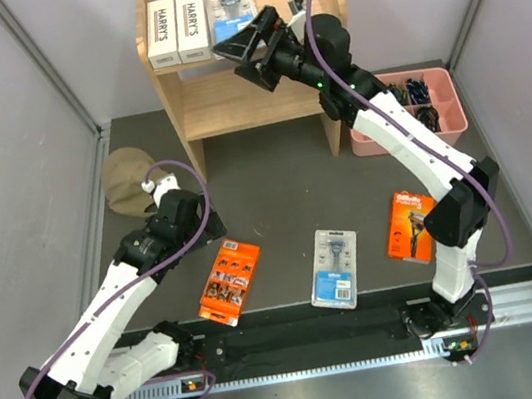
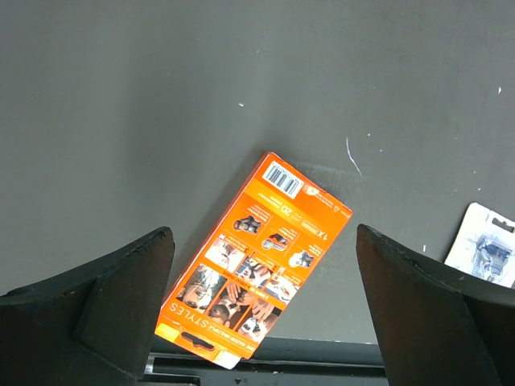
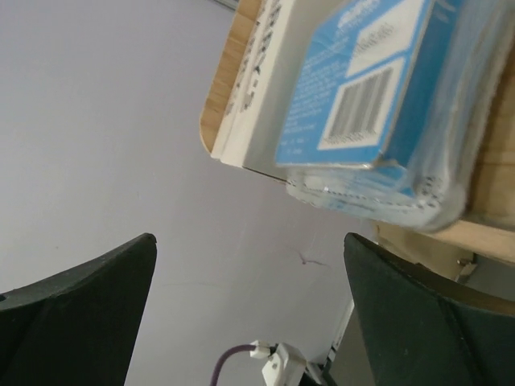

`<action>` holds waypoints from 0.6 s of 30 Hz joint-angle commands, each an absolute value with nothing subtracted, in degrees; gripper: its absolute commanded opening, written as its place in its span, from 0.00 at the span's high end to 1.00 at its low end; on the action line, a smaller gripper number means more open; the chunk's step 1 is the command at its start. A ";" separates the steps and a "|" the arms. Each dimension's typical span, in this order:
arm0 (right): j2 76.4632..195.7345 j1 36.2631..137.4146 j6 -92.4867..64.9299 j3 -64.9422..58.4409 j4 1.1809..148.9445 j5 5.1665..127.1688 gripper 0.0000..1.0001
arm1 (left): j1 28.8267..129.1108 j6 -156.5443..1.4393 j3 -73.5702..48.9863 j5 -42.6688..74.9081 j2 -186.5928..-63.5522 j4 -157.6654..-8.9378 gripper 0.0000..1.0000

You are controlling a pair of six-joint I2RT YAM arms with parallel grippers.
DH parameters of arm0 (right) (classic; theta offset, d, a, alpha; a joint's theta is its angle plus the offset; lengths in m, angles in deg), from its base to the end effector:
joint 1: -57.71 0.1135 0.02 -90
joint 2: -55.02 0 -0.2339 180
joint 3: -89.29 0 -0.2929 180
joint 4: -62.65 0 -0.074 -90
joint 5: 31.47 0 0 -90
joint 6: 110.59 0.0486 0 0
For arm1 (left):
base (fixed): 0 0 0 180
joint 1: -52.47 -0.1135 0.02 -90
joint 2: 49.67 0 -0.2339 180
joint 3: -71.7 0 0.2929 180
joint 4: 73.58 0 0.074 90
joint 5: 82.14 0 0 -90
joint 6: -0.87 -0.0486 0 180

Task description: Place and organize the shaving razors onto the shelf

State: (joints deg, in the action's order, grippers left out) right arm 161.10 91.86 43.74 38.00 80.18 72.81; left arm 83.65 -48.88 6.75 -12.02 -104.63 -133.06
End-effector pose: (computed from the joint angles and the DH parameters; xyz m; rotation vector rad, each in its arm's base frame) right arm 0.3870 0.2770 0.4617 0.2156 1.6849 1.5312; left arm 0.2241 -0.1163 0.2648 -0.3401 2.3498 -0.1733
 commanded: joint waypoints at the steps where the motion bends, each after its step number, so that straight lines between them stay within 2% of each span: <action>1: 157.07 90.67 40.67 34.07 85.81 74.69 0.01 | 83.85 -49.93 6.53 -11.04 -103.72 -132.51 0.01; 5: 150.06 90.67 37.16 24.68 86.25 74.35 0.01 | 83.85 -50.37 6.09 -9.99 -103.28 -132.08 0.01; 9: 139.41 90.67 30.67 8.96 87.29 69.53 0.01 | 83.85 -51.42 5.91 -8.23 -102.75 -131.20 0.01; 18: 119.37 90.67 20.28 -9.87 100.04 57.40 0.01 | 83.85 -54.33 6.00 -1.99 -102.93 -126.72 0.01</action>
